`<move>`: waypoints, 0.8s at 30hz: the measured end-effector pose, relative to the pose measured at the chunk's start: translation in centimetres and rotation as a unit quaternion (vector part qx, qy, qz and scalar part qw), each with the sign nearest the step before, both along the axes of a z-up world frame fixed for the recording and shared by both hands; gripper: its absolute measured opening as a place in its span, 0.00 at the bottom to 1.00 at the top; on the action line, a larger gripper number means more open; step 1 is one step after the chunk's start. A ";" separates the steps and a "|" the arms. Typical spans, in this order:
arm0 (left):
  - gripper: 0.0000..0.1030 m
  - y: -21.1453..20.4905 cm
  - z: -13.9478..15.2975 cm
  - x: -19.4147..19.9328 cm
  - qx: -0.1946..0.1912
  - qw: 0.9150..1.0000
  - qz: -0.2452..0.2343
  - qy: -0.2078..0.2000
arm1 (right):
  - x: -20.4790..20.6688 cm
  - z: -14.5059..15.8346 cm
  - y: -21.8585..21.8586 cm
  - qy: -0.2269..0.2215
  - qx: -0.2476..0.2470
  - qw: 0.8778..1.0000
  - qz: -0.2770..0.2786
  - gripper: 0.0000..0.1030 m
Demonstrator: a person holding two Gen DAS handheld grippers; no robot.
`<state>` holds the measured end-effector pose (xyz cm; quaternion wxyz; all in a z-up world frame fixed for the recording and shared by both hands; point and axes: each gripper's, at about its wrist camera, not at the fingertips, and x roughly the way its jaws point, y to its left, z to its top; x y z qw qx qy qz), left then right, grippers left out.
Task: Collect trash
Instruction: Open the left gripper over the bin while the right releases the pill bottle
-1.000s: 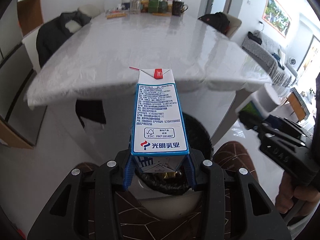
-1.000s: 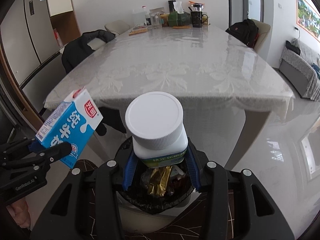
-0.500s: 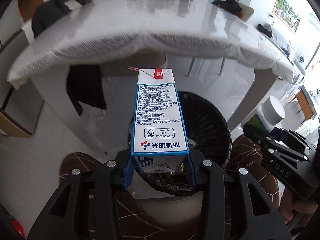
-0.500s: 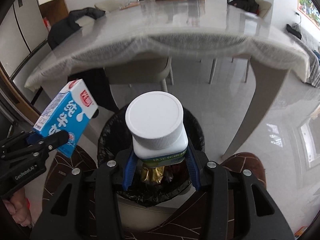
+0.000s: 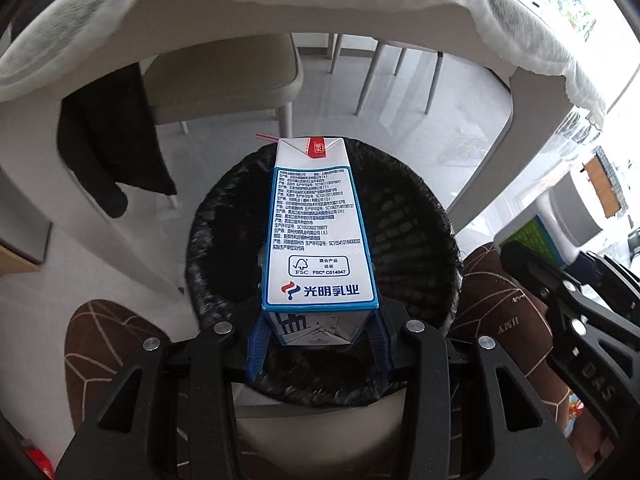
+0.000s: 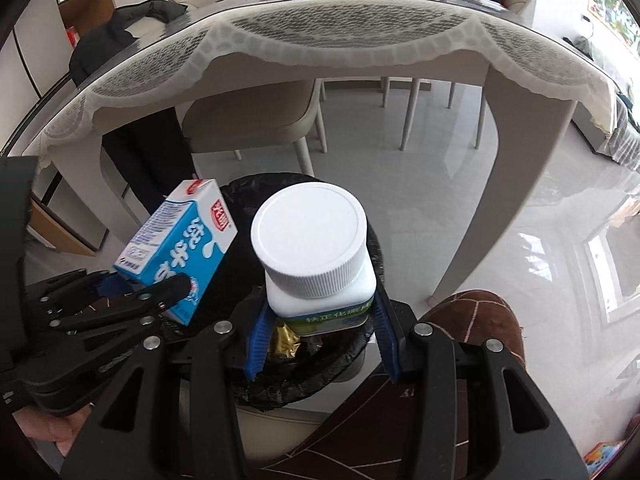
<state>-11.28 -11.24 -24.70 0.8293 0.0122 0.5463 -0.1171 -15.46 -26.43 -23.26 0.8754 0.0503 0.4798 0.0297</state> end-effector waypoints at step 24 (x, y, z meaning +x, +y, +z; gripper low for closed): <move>0.94 4.0 0.6 -0.3 0.007 0.999 0.038 -0.032 | 1.8 -2.4 3.1 0.024 0.000 1.000 0.008 0.42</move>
